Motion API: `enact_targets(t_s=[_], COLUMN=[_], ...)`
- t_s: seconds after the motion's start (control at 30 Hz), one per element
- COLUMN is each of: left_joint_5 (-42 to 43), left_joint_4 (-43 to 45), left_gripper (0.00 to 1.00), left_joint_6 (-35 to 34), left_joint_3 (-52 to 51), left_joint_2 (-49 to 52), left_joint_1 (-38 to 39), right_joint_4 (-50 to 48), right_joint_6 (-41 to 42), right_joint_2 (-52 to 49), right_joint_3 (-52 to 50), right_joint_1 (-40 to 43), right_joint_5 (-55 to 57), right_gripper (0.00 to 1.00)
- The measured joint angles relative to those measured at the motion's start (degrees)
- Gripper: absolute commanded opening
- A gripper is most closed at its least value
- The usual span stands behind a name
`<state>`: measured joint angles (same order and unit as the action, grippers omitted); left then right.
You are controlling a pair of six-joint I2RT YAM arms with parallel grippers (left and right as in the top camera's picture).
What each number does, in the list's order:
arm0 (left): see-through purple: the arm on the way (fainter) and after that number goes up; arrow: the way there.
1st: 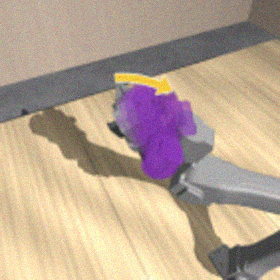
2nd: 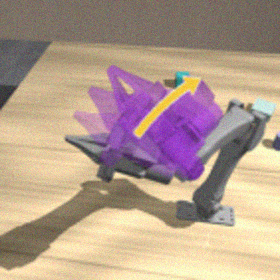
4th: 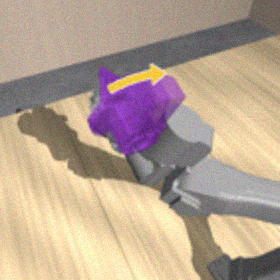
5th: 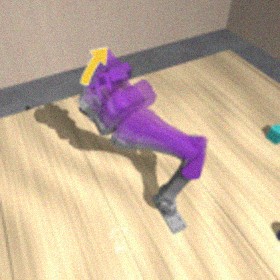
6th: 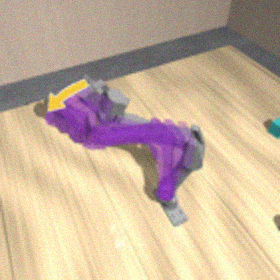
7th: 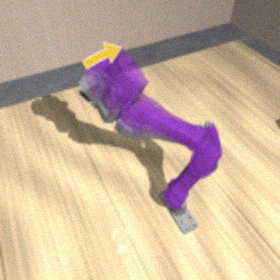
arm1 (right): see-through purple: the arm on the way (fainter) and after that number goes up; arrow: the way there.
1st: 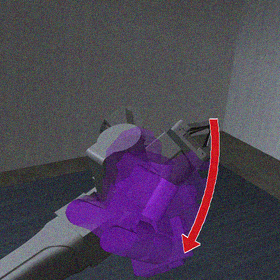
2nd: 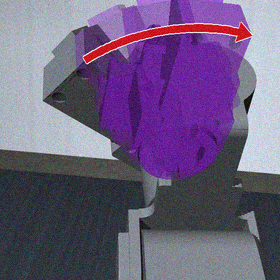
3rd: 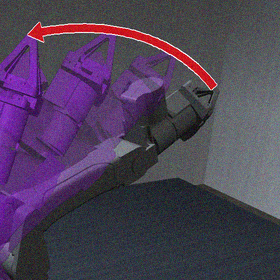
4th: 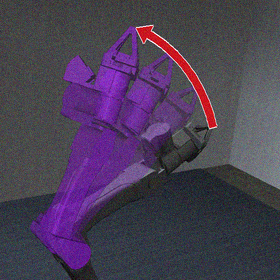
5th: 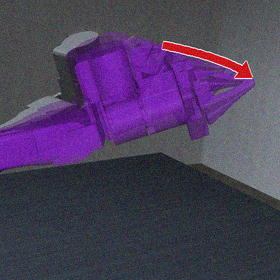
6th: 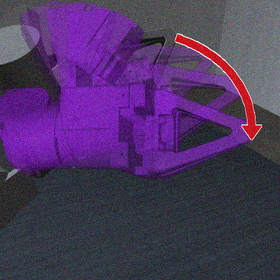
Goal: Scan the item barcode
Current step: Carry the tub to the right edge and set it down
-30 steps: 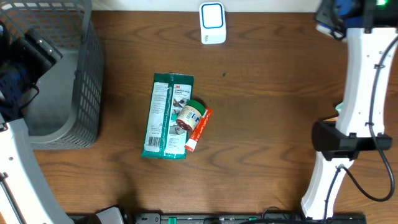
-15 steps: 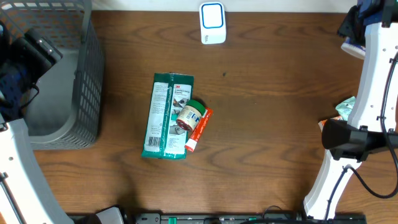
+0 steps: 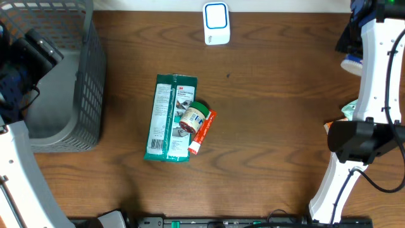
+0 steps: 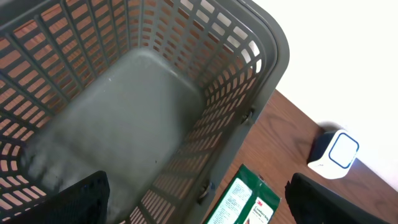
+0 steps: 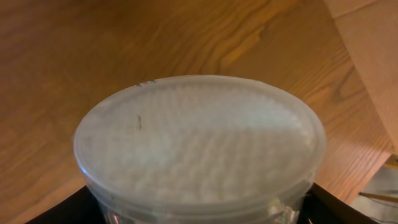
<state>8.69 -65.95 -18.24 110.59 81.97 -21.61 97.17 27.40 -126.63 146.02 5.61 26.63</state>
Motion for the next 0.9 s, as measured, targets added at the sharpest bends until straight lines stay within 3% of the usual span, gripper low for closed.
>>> enact_targets(t_s=[0.37,0.53,0.73,0.9], left_joint_5=[0.0,0.0,0.0,0.0], left_joint_4=[0.0,0.0,0.0,0.0], left_gripper=[0.88,0.88,0.88,0.88], left_joint_6=[0.0,0.0,0.0,0.0], left_joint_3=[0.0,0.0,0.0,0.0], left_joint_2=[0.0,0.0,0.0,0.0], left_joint_1=[0.0,0.0,0.0,0.0], right_joint_4=[0.0,-0.4,-7.7,-28.3], right_joint_6=[0.0,0.4,1.4,1.6], right_joint_2=[0.4,5.5,22.4,41.1], right_joint_3=[-7.1,-11.7,-26.1,-50.3], right_joint_1=[0.0,0.0,0.0,0.0], right_joint_5=[0.3,0.2,0.0,0.4], right_gripper=[0.01,0.01,0.01,0.01])
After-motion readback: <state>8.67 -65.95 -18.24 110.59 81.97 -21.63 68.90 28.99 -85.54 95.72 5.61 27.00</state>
